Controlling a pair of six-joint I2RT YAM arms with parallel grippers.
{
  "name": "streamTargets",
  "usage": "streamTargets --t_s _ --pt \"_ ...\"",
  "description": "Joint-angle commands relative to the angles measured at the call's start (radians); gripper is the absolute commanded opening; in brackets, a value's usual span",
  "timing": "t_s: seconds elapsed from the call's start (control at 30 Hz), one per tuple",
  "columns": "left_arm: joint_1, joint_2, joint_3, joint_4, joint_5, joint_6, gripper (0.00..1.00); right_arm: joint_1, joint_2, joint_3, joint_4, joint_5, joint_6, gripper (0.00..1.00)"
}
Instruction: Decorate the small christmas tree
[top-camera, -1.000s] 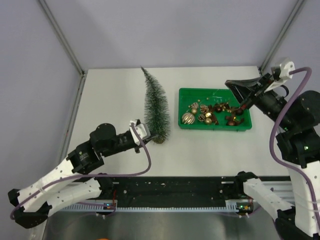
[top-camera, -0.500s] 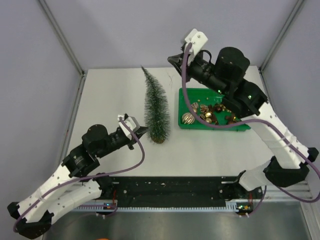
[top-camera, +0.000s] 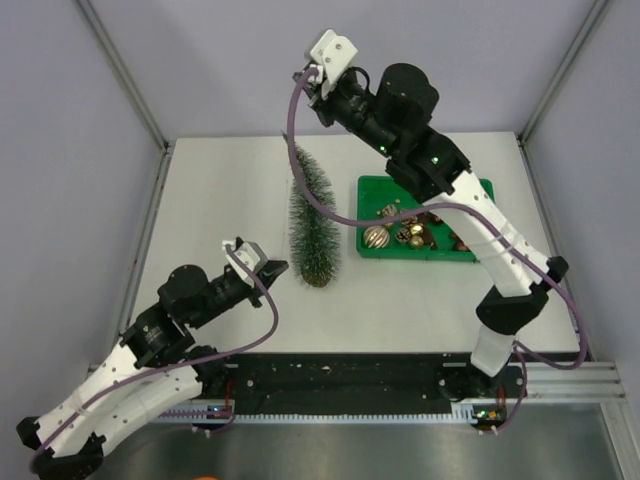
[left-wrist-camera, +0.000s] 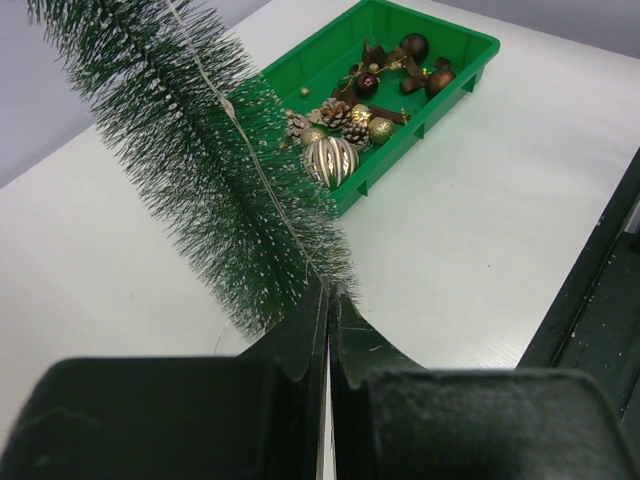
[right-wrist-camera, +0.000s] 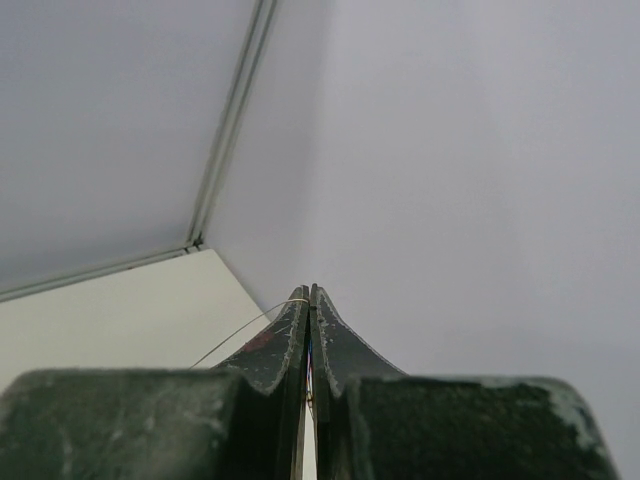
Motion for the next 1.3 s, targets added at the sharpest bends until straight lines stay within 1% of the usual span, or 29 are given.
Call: streamTargets --t_s 0.0,0.07,0.27,0.33,0.5,0.77,0.87,0.9,1.0,1.13,1.27 --pt "0.007 -0.02 -0.032 0.04 -0.077 -0.04 0.0 0.016 0.093 0.116 0.097 -0.005 -0.066 0.0" --pt "0.014 -0.026 -0.04 0.045 -0.12 -0.051 0.0 0.02 0.115 0.116 0.131 0.012 -0.095 0.0" --pt "0.028 -0.05 -0.065 0.048 -0.162 -0.051 0.0 0.019 0.191 0.101 0.232 0.026 -0.172 0.0" --pt "0.033 -0.06 -0.075 0.057 -0.177 -0.057 0.0 0.019 0.219 0.102 0.275 0.055 -0.196 0.0" --pt "0.04 -0.077 -0.105 0.074 -0.219 -0.068 0.0 0.014 0.296 0.133 0.35 0.054 -0.207 0.0" --pt "0.062 -0.083 -0.131 0.1 -0.266 -0.056 0.0 -0.038 0.374 0.173 0.404 0.034 -0.075 0.0" --pt "0.062 -0.069 -0.138 0.131 -0.323 -0.063 0.0 -0.059 0.403 0.183 0.421 0.035 -0.049 0.0" --pt "0.062 -0.063 -0.146 0.144 -0.332 -0.062 0.0 -0.065 0.414 0.188 0.424 0.008 -0.036 0.0" --pt "0.063 -0.044 -0.172 0.174 -0.349 -0.062 0.0 -0.09 0.441 0.193 0.441 0.002 -0.005 0.0" --pt "0.076 0.002 -0.193 0.218 -0.372 -0.062 0.0 -0.121 0.471 0.191 0.447 -0.009 0.037 0.0" --pt "0.105 0.067 -0.216 0.308 -0.4 -0.062 0.0 -0.151 0.497 0.188 0.447 -0.023 0.089 0.0"
